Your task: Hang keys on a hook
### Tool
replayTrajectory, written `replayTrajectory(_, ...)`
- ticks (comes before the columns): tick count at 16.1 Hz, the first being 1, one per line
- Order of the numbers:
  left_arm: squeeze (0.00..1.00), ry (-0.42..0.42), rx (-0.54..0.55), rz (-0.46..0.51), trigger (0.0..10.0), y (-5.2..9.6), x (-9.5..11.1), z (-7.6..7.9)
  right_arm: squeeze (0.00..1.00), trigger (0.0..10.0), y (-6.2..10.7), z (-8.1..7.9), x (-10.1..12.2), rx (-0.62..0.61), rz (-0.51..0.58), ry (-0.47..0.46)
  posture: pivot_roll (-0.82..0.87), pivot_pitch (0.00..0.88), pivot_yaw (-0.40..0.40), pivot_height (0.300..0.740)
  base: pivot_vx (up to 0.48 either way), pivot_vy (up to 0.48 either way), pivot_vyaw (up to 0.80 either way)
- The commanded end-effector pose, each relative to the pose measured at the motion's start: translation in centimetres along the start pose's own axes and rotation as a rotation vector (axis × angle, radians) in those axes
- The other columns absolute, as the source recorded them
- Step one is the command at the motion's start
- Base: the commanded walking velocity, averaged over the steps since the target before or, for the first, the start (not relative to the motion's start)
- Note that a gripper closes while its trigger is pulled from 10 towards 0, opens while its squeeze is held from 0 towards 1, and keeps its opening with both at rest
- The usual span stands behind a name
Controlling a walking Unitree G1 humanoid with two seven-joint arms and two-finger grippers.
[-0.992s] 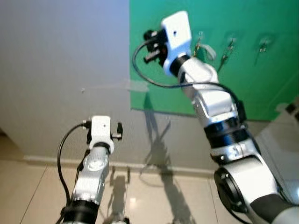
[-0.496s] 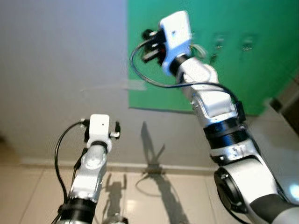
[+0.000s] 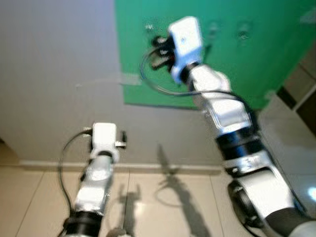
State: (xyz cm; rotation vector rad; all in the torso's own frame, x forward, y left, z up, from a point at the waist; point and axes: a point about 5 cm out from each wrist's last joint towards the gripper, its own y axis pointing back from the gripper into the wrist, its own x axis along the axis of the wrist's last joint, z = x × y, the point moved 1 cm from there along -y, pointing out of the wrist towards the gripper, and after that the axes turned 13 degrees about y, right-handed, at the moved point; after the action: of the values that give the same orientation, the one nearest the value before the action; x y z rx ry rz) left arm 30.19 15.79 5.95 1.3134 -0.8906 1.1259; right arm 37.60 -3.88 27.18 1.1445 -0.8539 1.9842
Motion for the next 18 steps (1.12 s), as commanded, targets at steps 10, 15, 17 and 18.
replayTrajectory(10, 0.00, -0.017, 0.014, 0.016, 10.0, -0.20, 0.72, -0.54, 0.00, 10.0, -0.03, -0.36, 0.29, -0.005, 0.008, -0.010, -0.02, 0.000, -0.016, 0.740, 0.254, 0.236, 0.00)
replayTrajectory(15, 0.00, -0.055, 0.015, -0.002, 10.0, -0.21, 0.47, -0.61, 0.00, 10.0, 0.02, -0.63, 0.20, -0.001, 0.007, -0.013, -0.02, 0.000, -0.010, 0.740, 0.469, 0.000, 0.00)
replayTrajectory(17, 0.00, -0.040, 0.026, -0.002, 10.0, -0.23, 0.43, -0.87, 0.00, 10.0, 0.01, -0.68, 0.17, -0.002, 0.005, -0.015, -0.02, 0.000, -0.009, 0.740, 0.411, -0.244, 0.00)
replayTrajectory(18, 0.00, -0.035, 0.037, -0.003, 10.0, -0.25, 0.43, -1.02, 0.00, 10.0, 0.00, -0.67, 0.15, -0.003, 0.004, -0.015, -0.02, 0.000, -0.010, 0.740, 0.000, 0.000, 0.00)
